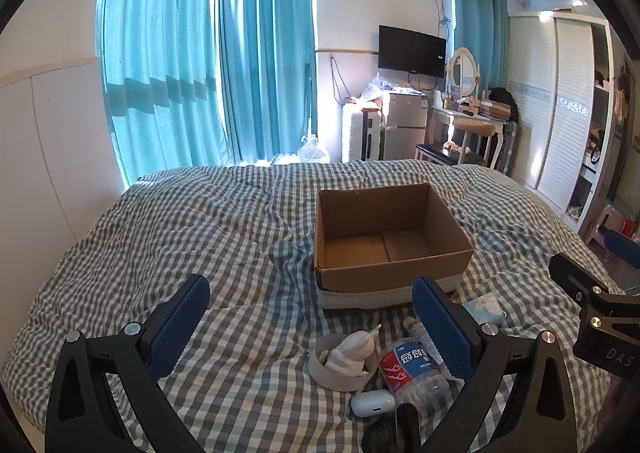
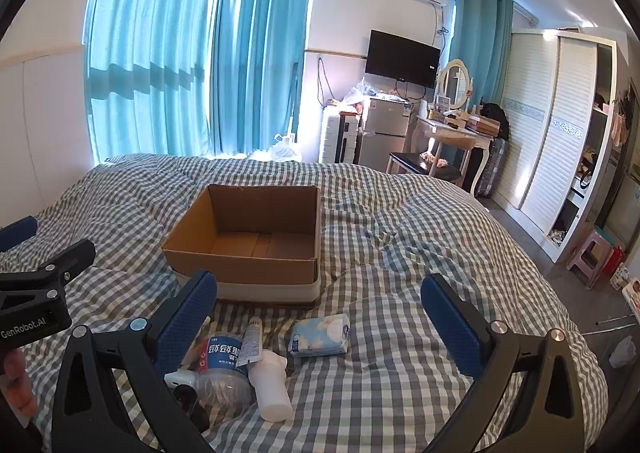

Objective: Organize objects

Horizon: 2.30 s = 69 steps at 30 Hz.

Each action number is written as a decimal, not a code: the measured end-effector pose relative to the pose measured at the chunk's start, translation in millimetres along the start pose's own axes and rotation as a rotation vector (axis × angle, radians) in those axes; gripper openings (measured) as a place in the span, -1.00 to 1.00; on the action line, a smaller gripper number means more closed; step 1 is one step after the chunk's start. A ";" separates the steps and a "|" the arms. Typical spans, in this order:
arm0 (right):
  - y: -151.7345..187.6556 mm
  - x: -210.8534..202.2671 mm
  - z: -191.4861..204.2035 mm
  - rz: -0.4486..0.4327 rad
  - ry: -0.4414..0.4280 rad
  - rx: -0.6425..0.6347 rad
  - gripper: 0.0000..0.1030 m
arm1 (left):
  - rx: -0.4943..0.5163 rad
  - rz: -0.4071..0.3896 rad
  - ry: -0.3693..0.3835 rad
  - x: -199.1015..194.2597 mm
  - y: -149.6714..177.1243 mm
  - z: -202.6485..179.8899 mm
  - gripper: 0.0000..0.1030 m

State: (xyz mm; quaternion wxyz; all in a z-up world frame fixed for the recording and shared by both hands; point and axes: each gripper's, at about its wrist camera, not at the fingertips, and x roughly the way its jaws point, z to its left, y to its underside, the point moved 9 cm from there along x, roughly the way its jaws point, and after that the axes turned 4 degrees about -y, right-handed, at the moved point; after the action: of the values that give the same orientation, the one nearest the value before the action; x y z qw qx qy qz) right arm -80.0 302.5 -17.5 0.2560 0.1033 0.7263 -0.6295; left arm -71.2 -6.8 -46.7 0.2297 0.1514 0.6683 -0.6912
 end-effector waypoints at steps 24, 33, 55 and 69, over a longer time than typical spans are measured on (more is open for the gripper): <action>-10.9 -7.8 1.6 -0.022 -0.021 0.001 0.99 | 0.001 -0.021 -0.020 -8.8 -3.5 -0.8 1.00; -14.7 -10.6 3.5 -0.027 -0.025 -0.004 0.99 | -0.002 -0.025 -0.024 -11.3 -5.5 0.0 1.00; -12.6 -10.7 5.1 -0.024 -0.028 -0.005 0.99 | -0.007 -0.019 -0.034 -12.2 -5.5 1.9 1.00; -9.6 -10.4 10.8 -0.019 -0.039 -0.017 0.99 | -0.023 -0.011 -0.037 -8.4 -2.0 6.0 1.00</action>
State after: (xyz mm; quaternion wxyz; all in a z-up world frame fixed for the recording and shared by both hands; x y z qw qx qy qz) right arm -73.1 292.1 -4.8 0.2649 0.0820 0.7276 -0.6275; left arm -64.6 -11.8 -40.3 0.2400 0.1323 0.6726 -0.6874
